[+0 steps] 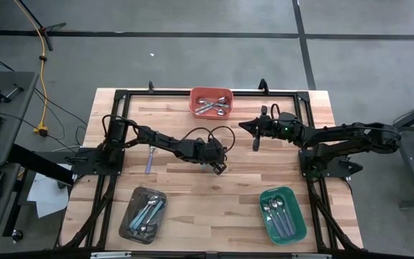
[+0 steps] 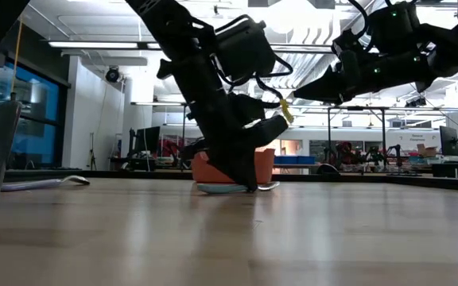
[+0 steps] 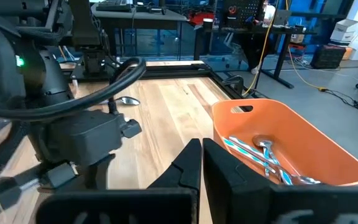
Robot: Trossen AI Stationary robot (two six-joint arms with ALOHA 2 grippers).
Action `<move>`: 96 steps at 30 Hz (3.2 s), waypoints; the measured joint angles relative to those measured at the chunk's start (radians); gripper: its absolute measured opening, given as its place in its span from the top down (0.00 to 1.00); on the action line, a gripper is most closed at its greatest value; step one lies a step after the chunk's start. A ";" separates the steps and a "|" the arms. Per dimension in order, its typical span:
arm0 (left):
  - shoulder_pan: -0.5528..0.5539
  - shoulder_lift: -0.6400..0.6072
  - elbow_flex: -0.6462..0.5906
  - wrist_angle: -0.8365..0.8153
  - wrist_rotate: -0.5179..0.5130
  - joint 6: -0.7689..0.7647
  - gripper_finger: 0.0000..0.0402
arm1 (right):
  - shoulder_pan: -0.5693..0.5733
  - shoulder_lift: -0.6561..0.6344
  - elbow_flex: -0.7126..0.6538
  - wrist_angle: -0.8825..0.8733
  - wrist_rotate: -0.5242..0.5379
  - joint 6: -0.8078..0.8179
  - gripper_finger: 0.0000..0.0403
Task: Sort silverware by color (type)
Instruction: Put the blue spoon into the black bin, then put the violet spoon into the green bin
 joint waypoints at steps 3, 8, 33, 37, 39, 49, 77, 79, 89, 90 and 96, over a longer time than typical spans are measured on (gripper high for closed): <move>-0.015 -0.029 -0.005 -0.023 0.017 0.042 0.97 | 0.000 0.000 0.000 0.000 0.000 0.000 1.00; -0.049 -0.082 -0.008 -0.105 0.047 0.074 0.97 | 0.000 0.000 0.000 0.002 0.000 0.000 1.00; -0.443 -0.499 -0.005 -0.619 0.042 -0.438 0.98 | 0.000 0.000 0.000 0.034 0.000 -0.019 1.00; -0.547 -0.510 -0.005 -0.686 0.043 -0.632 0.98 | 0.000 0.000 0.000 0.036 0.000 -0.019 1.00; -0.595 -0.509 -0.005 -0.708 0.051 -0.718 0.98 | 0.000 0.000 0.000 0.036 0.000 -0.019 1.00; -0.788 -0.505 -0.004 -0.776 0.011 -1.069 0.98 | 0.000 0.000 0.000 0.042 0.000 -0.018 1.00; -0.856 -0.500 -0.380 -0.376 0.039 -1.283 0.96 | 0.000 0.000 0.000 0.048 0.000 -0.018 1.00; -0.856 -0.500 -0.376 -0.376 0.040 -1.281 0.93 | 0.000 0.000 0.000 0.048 0.000 -0.018 1.00; -0.836 -0.589 -0.332 -0.434 0.045 -1.132 0.80 | 0.000 0.000 0.000 0.048 0.000 -0.007 1.00; -0.831 -0.605 -0.327 -0.438 0.044 -1.103 0.80 | 0.000 0.000 0.000 0.047 0.000 -0.007 1.00; -0.766 -0.718 -0.259 -0.432 0.029 -0.862 0.84 | 0.000 0.011 0.000 0.041 0.000 -0.010 1.00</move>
